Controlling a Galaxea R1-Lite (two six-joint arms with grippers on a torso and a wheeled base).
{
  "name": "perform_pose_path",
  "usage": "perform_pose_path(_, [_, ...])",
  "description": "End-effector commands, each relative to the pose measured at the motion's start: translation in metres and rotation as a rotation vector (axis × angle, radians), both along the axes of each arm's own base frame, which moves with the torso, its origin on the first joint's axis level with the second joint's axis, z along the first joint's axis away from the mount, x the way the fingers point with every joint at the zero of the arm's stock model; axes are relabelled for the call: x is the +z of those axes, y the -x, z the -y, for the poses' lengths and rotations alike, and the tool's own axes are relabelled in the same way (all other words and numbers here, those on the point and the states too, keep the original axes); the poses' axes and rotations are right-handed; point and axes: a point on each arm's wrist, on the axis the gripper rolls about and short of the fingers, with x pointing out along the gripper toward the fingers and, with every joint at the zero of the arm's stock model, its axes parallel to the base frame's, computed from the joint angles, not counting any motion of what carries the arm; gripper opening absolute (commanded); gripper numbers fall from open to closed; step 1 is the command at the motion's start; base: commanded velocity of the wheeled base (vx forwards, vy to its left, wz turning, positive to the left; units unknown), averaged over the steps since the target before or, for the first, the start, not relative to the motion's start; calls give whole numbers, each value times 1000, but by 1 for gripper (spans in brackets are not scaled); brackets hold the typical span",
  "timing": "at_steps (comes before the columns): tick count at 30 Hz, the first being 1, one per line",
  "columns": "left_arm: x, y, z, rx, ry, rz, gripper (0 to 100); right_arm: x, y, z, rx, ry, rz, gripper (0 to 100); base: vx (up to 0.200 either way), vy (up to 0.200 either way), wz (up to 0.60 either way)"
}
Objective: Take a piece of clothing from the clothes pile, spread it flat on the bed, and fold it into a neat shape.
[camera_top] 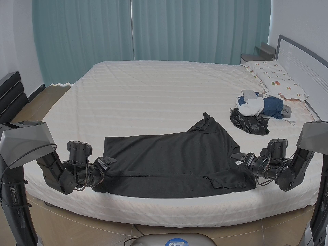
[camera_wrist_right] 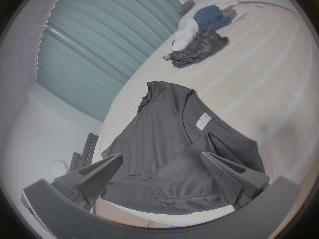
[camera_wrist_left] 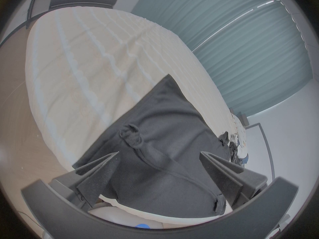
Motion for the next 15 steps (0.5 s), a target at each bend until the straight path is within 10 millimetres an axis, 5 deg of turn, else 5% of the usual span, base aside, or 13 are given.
perform_pose_path(1, [0,-3,9,-22,-4,-8,100,-6,0,-1,-16,-33,-36,100,0,0,0])
perform_pose_path(15, [-17,-52,8,155,-108,44,100,-17,-2,-1,-23,-40,-53,100,0,0,0])
